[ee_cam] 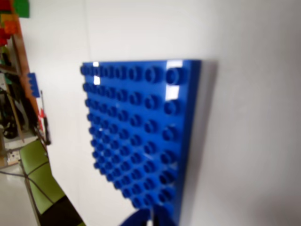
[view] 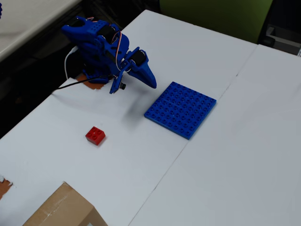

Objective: Pick up the 2x2 red block and go up the 8x8 blue block.

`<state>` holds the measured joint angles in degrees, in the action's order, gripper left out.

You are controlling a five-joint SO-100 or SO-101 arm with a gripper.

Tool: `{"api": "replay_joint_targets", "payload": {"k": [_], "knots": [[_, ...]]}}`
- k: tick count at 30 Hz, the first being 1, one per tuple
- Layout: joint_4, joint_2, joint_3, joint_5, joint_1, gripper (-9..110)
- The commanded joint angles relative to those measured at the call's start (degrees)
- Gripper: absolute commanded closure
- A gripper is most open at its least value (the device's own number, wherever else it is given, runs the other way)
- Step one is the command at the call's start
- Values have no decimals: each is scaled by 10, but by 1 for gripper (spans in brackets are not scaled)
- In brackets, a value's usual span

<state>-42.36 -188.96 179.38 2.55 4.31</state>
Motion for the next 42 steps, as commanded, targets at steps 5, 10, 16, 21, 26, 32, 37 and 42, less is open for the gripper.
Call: {"api": "replay_joint_targets", "payload": {"k": [5, 10, 16, 21, 26, 32, 37, 42], "knots": [[-2, -6, 3, -23, -18, 101], [-2, -6, 3, -23, -18, 101], [-2, -6, 3, -23, -18, 101], [-2, -6, 3, -23, -18, 101], [-2, -6, 3, -30, -24, 101], [91, -2, 3, 47, -36, 101], [168, 40, -15, 87, -44, 101], [160, 101, -91, 120, -48, 101]]}}
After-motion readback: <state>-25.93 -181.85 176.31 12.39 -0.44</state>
